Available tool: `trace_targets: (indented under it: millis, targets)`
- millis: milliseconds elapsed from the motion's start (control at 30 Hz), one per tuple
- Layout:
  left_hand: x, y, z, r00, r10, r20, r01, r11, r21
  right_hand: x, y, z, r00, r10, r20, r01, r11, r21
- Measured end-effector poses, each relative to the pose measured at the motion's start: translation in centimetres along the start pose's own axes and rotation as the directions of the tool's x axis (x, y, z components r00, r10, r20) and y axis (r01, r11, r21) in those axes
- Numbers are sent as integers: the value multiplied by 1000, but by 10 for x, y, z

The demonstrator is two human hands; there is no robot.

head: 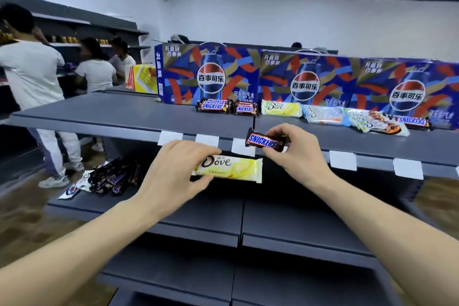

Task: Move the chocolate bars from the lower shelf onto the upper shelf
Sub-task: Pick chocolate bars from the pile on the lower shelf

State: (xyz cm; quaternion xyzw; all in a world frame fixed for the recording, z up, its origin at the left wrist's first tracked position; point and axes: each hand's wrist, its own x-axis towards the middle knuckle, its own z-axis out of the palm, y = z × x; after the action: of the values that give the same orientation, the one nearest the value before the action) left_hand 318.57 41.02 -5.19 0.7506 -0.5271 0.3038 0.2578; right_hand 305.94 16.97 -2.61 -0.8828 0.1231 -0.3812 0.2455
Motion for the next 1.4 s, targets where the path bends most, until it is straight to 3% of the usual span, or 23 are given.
trace_targets:
  millis: [300,467,667,967,1100,1200,1400]
  targets:
    - [75,-51,36,998,56,-25,-57,998,-36,106,48,39,988,24,156,-4,992,-130]
    - [113,-84,61,998,67,-16,-68,996,-55,149,69,65,980,90,175,-53,978,-204]
    - [143,-104,87,995,98,13,-97,992,-85,188,103,87,990,2,142,50,930,-365]
    - [167,-106,98,997,76,28,-74,994,-83,201,119,92,985,-57,162,106,945,-310]
    - [183,-91,109,996,71,56,-66,994,-82,194,125,71,993,-74,97,96,966,-240]
    - [198,-73,123,994,88,65,-84,994,-63,189,141,43,996,-9,89,34,959,-280]
    - [228,-37,163,984,125,129,-123,992,-19,177,166,-6,992,72,-101,-103,931,-351]
